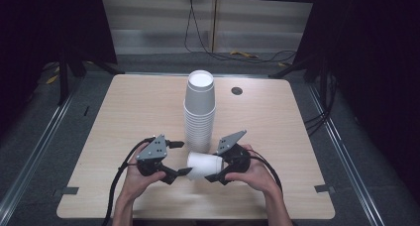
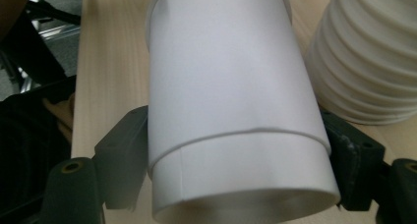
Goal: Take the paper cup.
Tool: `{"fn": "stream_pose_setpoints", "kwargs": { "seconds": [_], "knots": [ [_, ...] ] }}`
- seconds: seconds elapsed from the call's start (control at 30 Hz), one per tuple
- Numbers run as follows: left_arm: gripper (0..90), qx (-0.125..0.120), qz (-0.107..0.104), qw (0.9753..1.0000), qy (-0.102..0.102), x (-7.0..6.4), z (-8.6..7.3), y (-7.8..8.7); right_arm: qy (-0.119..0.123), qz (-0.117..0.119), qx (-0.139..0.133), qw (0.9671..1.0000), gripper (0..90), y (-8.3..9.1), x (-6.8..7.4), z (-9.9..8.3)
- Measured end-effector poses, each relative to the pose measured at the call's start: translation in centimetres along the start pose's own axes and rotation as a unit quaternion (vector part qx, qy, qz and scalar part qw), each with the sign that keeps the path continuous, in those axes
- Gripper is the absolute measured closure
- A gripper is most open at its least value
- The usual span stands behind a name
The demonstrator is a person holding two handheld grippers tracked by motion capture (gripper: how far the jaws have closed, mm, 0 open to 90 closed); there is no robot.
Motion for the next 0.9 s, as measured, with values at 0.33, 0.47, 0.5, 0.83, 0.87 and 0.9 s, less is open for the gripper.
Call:
{"fn": "stream_pose_setpoints", "kwargs": {
  "seconds": [0.33, 0.47, 0.5, 0.83, 0.87, 0.9],
  "knots": [
    [17.0, -0.024, 0.023, 0.9989, 0.032, -0.2, -0.6, 0.5, -0.019, -0.005, -0.044, 0.9988, 22.8, 0.4, -0.1, -0.4],
    [17.0, -0.038, 0.021, 0.9982, 0.042, -0.3, -0.8, 0.3, -0.025, -0.011, -0.067, 0.9974, 22.8, 0.5, -0.3, -0.5],
    [17.0, -0.045, 0.022, 0.9977, 0.046, -0.3, -0.8, 0.1, -0.026, -0.01, -0.07, 0.9972, 22.8, 0.5, -0.3, -0.5],
    [15.7, -0.058, 0.017, 0.9955, 0.072, -0.4, -1.3, 0.1, -0.027, -0.008, -0.108, 0.9938, 22.6, 0.6, -0.1, -0.4],
    [15.7, -0.06, 0.019, 0.9953, 0.074, -0.4, -1.4, 0.0, -0.029, -0.007, -0.115, 0.9929, 22.6, 0.6, -0.1, -0.4],
    [15.7, -0.058, 0.018, 0.9954, 0.074, -0.5, -1.5, 0.0, -0.03, -0.007, -0.118, 0.9925, 22.6, 0.6, -0.1, -0.4]
  ]
}}
Point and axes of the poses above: each handheld gripper's, and its own axes: y roughly backward along the jaws, z roughly out of its top, x roughly to its left, the point moved 10 cm from there along -y, roughly forward along the jaws, and after that the axes turned 11 degrees about x, right-handed, at the moved point
